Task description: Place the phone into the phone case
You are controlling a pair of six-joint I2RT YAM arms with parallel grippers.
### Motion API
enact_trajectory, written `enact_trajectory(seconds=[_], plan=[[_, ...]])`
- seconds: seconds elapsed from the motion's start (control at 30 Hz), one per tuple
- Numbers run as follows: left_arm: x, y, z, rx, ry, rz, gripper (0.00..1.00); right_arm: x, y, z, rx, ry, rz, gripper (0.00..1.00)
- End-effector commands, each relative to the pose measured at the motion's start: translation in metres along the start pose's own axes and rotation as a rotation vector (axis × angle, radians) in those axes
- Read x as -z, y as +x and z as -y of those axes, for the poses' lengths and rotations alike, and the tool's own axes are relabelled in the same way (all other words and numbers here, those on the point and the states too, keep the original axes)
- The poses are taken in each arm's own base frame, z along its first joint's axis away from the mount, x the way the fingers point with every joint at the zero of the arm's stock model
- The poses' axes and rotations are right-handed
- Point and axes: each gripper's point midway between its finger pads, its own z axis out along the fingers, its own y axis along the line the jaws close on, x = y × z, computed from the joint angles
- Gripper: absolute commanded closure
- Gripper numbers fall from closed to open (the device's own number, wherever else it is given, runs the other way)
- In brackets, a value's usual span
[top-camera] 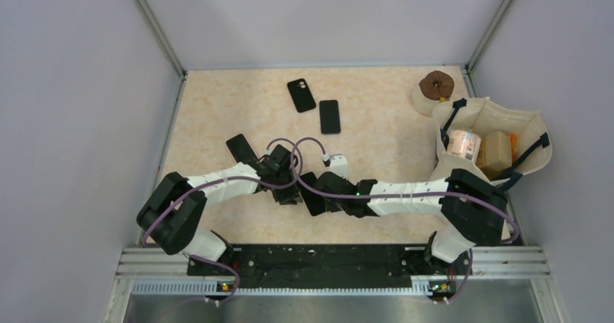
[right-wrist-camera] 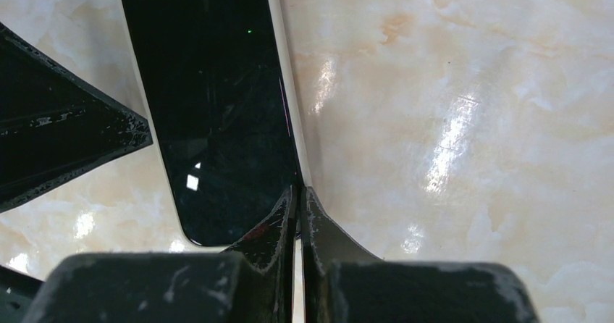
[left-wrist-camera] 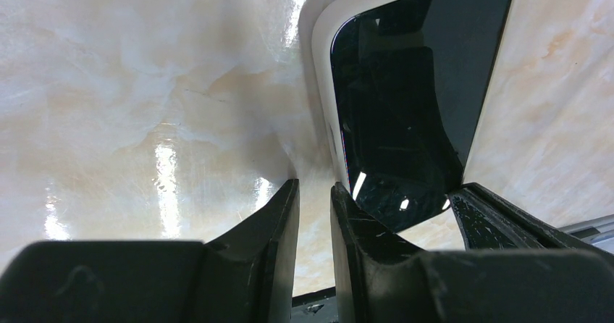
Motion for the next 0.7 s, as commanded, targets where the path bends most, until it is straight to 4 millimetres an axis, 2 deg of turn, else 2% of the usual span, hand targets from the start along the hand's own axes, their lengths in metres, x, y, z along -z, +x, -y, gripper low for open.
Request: enact_trajectory(seconds=[0.0, 0.2, 0.33, 0.4, 0.5, 0.67], plan=[[0.005, -0.003, 0.013, -0.015, 0.059, 0.022, 0.72, 0.003, 0.11, 0.027, 0.073, 0.072, -0.377, 1.0], [0.008, -0.003, 0.013, -0.017, 0.065, 0.028, 0.71, 0.027, 0.03, 0.008, 0.016, 0.001, -0.206, 0.83], [0.009, -0.003, 0.013, -0.022, 0.067, 0.03, 0.71, 0.033, -0.004, 0.009, 0.01, -0.011, -0.155, 0.76], [0.01, -0.003, 0.013, -0.023, 0.067, 0.031, 0.71, 0.03, -0.009, 0.013, 0.014, -0.003, -0.155, 0.76], [0.011, -0.003, 0.014, -0.026, 0.067, 0.031, 0.71, 0.024, -0.007, 0.018, 0.017, 0.001, -0.177, 0.76], [0.012, -0.004, 0.014, -0.028, 0.065, 0.034, 0.7, 0.026, -0.011, 0.01, -0.01, -0.06, -0.156, 0.75]])
